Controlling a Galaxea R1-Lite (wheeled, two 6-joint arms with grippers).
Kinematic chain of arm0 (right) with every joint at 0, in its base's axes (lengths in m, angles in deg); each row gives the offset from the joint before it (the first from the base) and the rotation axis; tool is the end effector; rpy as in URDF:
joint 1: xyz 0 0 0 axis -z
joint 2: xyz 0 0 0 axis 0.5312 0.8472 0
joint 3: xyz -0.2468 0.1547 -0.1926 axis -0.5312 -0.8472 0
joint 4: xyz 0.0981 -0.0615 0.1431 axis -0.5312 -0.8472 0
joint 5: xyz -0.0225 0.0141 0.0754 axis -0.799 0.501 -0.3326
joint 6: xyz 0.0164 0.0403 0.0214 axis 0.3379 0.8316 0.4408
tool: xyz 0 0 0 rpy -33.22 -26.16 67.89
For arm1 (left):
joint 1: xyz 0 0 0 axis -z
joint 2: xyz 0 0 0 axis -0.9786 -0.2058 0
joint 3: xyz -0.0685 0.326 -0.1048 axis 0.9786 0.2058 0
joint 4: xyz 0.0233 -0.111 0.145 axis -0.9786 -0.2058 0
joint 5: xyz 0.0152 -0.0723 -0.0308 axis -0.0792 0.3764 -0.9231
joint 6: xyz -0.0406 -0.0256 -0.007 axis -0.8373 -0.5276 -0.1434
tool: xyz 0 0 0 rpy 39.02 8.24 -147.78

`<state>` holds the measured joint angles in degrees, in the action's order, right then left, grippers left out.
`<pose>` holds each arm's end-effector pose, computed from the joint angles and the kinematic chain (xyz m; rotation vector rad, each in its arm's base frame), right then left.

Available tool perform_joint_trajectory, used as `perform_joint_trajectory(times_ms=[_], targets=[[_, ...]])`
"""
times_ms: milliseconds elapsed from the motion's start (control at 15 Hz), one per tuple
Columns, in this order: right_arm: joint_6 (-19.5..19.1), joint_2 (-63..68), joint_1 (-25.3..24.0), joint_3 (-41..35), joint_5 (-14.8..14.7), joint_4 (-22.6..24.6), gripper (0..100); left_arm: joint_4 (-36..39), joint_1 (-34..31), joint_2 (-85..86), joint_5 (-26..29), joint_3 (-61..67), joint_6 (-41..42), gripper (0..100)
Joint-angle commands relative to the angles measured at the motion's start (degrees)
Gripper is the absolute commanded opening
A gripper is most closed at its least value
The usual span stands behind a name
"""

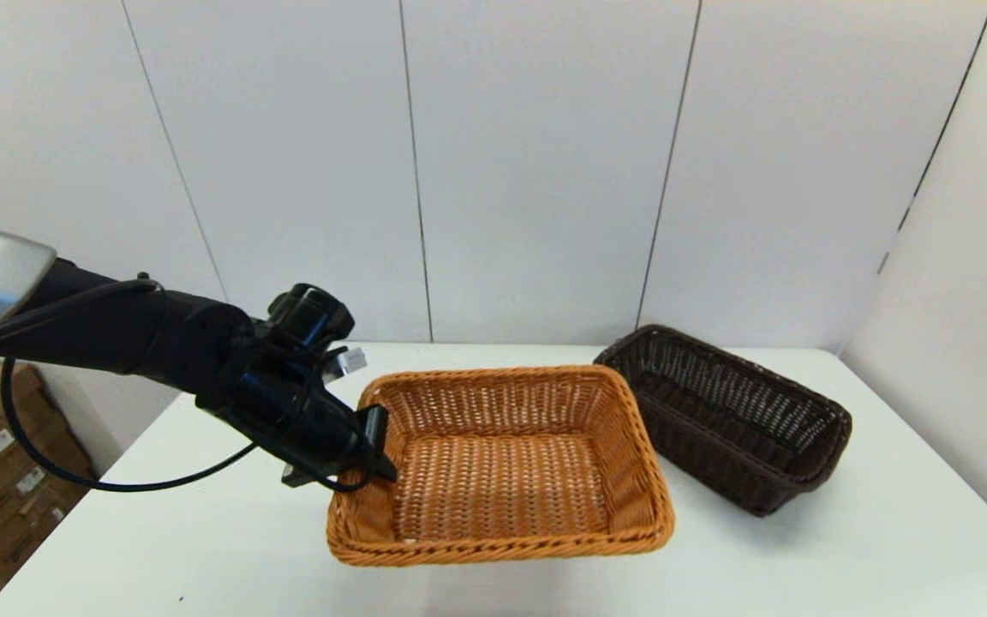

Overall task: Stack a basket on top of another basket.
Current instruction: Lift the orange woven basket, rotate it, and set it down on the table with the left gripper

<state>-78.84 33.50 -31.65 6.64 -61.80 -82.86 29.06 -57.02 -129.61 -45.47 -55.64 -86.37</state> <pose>-0.0528 0.0006 0.0748 -0.0054 0.0050 -0.0018 0.3198 -0.1434 0.1391 -0.3982 1.3366 -0.3838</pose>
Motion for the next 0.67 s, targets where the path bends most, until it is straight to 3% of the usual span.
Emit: perform_joint_trajectory(times_ms=[67,667], targets=[[0.0,0.0,0.0,0.0,0.0,0.0,100,0.1,0.6,-3.4,0.5,-0.9,3.7,0],[0.0,0.0,0.0,0.0,0.0,0.0,100,-3.8,0.6,-10.1,0.0,-8.7,-1.4,0]])
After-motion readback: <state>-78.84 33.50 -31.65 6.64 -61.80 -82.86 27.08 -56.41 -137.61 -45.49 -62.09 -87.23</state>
